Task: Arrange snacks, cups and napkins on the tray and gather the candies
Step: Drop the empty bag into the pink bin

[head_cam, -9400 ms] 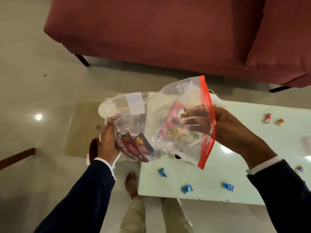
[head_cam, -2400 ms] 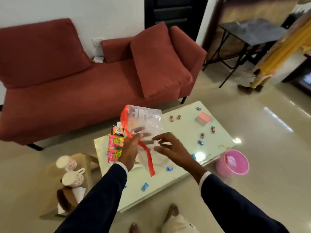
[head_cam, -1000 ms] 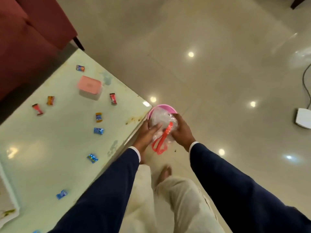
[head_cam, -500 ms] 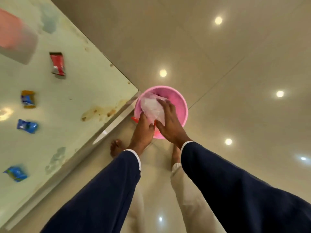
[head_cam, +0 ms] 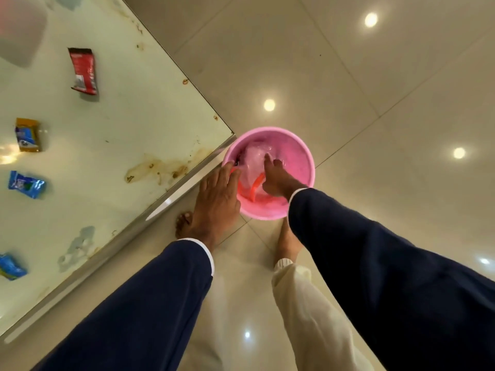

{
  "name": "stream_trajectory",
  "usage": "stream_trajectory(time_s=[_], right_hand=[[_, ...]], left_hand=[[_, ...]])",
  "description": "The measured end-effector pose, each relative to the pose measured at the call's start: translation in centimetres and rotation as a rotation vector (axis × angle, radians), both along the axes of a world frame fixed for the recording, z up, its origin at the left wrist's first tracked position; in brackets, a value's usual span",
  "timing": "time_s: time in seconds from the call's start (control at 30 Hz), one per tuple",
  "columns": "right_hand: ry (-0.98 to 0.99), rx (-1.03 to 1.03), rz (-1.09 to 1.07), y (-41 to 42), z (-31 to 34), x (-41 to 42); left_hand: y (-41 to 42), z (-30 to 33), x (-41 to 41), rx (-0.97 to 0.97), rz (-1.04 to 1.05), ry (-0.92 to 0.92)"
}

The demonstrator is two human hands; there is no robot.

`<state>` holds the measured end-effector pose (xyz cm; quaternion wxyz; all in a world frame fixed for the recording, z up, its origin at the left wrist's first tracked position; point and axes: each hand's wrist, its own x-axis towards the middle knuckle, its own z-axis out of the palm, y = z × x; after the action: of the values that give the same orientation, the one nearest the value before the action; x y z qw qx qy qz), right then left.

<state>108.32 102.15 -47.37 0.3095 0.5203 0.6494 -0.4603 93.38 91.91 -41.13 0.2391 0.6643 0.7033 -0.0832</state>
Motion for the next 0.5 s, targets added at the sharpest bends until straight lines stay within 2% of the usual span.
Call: stream_trajectory(time_s=[0.07, 0.23, 0.4, 0.5], right_hand=[[0.036, -0.019, -0.044, 0.0, 1.5, 0.3], [0.015, 0.376, 0.117, -2.7, 9.4, 2.0], [0.015, 0.435, 0.215, -3.0, 18.5, 2.6], [0.069, 0.495, 0.318, -3.0, 25.3, 2.6]], left_hand=[[0.6, 1.0, -0.5, 0.020, -0.076, 0.052], [0.9, 6.9, -0.3, -0.034, -0.094, 0.049], [0.1, 14.9, 0.8, -0.071, -0.108, 0.079], [-0.7, 21.2, 0.9, -0.077, -0.045, 0.068]])
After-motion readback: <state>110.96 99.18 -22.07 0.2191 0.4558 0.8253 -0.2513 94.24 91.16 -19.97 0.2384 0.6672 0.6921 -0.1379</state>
